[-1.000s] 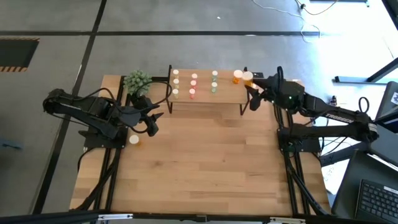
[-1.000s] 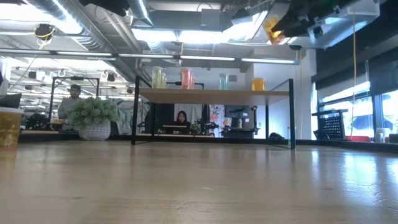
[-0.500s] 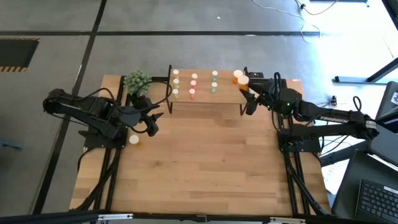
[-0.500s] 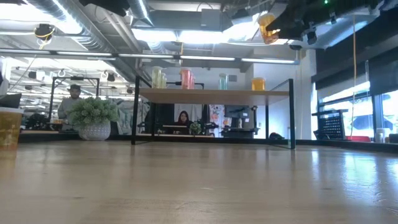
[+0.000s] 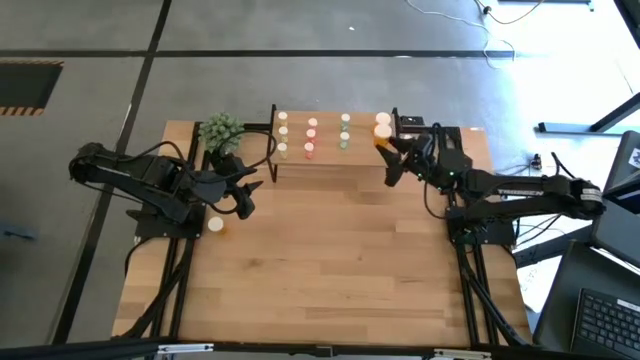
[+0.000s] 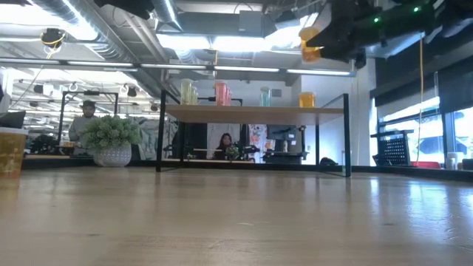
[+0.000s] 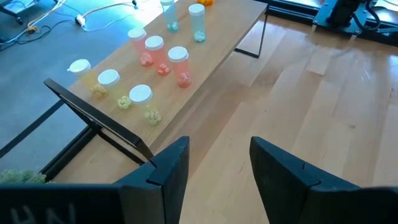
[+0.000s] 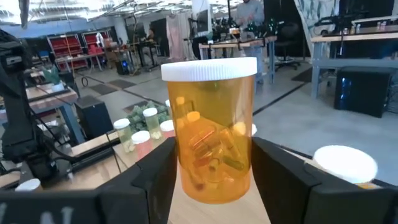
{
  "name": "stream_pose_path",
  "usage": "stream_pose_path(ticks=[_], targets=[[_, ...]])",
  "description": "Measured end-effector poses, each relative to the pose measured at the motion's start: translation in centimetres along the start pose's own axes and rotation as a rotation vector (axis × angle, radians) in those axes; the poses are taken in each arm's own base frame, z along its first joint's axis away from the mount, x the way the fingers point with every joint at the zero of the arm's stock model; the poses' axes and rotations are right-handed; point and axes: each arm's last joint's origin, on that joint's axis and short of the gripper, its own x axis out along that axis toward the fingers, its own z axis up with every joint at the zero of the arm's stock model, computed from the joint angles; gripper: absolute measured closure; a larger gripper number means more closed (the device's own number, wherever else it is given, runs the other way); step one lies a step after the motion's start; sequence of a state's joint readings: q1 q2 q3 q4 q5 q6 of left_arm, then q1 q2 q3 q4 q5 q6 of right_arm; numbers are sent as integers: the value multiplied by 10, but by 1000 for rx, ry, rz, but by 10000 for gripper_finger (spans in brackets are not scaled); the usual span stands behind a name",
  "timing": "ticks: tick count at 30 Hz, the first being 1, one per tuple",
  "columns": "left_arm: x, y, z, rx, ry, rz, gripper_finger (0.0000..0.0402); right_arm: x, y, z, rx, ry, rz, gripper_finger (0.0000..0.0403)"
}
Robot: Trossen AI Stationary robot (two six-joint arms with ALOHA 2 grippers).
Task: Pick and place medicine bottles onto shelf by color
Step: Put the right orange pill bottle on the shelf aligned with the other orange pill bottle
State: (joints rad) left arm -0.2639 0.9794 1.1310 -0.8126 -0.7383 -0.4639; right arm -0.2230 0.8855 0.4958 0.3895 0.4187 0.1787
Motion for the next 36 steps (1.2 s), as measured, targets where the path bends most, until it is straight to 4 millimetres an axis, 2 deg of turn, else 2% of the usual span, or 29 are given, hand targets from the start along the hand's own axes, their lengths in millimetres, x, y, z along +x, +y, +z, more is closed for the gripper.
stream_pose_path(ticks=[10,36], targets=[[0,0,0,4,1,0,237,18,3,-19,-40,45,-57,207],[0,0,0,7,4,2,237,41,3,-61,-43,153,-317,207]])
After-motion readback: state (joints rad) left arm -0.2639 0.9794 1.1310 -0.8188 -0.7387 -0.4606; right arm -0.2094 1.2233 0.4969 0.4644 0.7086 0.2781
